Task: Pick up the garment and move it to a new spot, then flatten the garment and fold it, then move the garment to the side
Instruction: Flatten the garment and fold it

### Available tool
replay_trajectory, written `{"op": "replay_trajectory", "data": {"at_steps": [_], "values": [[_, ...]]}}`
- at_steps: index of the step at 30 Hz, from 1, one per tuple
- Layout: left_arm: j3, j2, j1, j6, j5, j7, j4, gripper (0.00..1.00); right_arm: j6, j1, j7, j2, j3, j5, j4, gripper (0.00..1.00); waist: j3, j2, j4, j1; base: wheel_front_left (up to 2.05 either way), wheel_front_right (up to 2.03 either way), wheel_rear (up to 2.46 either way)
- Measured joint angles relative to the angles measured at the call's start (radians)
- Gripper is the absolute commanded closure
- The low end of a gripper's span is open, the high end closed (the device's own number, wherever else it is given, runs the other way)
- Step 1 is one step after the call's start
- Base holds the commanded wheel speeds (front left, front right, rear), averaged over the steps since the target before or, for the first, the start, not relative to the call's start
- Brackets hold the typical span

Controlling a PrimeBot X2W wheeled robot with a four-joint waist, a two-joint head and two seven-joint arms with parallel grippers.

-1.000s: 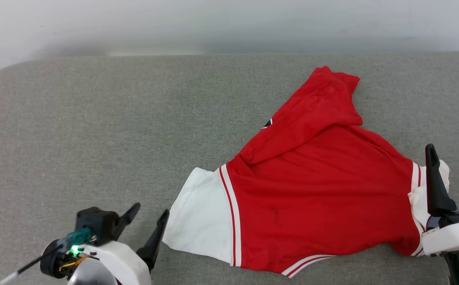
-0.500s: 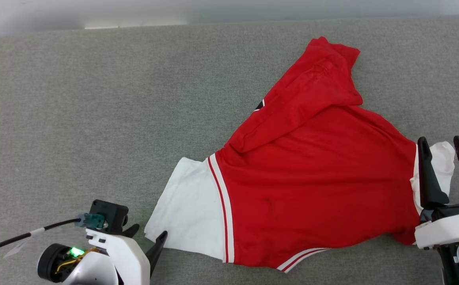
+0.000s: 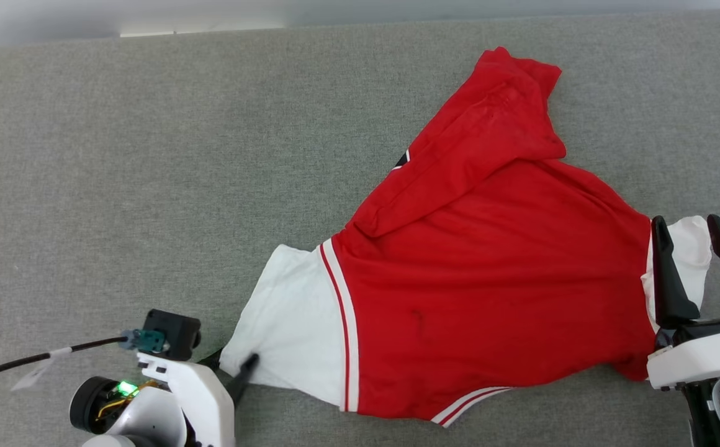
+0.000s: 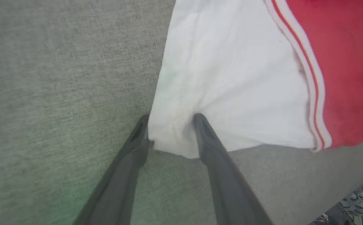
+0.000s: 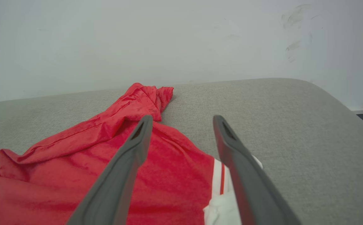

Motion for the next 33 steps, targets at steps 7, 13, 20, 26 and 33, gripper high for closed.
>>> {"op": "replay_trajectory", "data": {"at_steps": [7,13,20,26,33], "values": [[0.042,-0.016,0.003,0.019,-0.005,-0.111,0.007,1.00,0.000,0.021,0.108,-0.012,0.002,0.000,0.016,0.00,-0.050,0.0000,0.006,0.0001,0.00,0.00,0.00],[0.085,-0.005,0.026,0.030,0.000,-0.187,-0.091,1.00,0.000,0.083,0.329,-0.051,-0.010,0.008,0.028,0.00,-0.101,0.0000,0.018,0.0000,0.00,0.00,0.00],[0.110,0.012,0.065,0.037,-0.021,-0.191,-0.250,1.00,0.000,0.128,0.629,-0.058,-0.069,0.016,-0.053,0.00,-0.101,0.0000,0.043,0.0000,0.00,0.00,0.00],[0.106,0.020,0.084,0.038,-0.026,-0.176,-0.349,1.00,0.000,0.129,0.853,-0.043,-0.102,-0.011,-0.080,0.00,-0.069,0.0000,0.061,0.0000,0.00,0.00,0.00],[0.089,0.019,0.080,0.037,-0.026,-0.173,-0.376,1.00,0.000,0.088,0.913,-0.036,-0.104,0.001,-0.012,0.00,-0.036,0.0000,0.092,0.0000,0.00,0.00,0.00]]}}
